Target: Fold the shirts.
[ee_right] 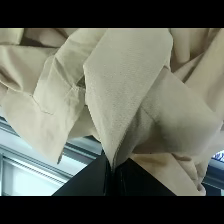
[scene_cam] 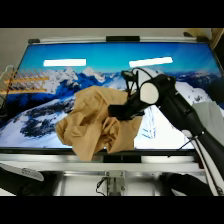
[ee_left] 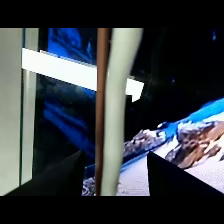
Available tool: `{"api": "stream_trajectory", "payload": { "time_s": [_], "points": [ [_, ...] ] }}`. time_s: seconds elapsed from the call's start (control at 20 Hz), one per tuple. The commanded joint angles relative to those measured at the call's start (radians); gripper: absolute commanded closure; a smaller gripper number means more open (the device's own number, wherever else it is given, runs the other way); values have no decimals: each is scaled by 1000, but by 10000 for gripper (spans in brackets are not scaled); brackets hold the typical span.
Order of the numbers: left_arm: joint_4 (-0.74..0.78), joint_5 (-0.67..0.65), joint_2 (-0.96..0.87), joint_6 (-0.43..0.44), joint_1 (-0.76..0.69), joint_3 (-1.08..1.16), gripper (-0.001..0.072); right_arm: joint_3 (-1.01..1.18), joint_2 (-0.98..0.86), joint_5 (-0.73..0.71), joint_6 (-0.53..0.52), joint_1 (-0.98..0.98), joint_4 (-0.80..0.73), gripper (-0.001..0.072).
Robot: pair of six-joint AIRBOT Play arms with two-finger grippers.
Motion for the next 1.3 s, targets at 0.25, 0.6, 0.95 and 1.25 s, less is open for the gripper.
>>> {"api": "stream_trajectory", "payload": {
  "time_s": [0.25, 0.6, 0.95, 1.25],
  "points": [
    [3, 21, -6, -36, -6, 2, 650, 0, 0, -8, 1, 7, -50, 630],
    [2, 26, 107, -196, -72, 4, 656, 1, 14, -7, -21, 7, -101, 629],
    [-51, -19, 385, -460, -143, 4, 656, 1, 158, -5, -74, 6, -195, 630],
    [-156, -237, 619, -402, -573, 3, 656, 1, 201, 1, -93, 6, -338, 630]
  ]
}}
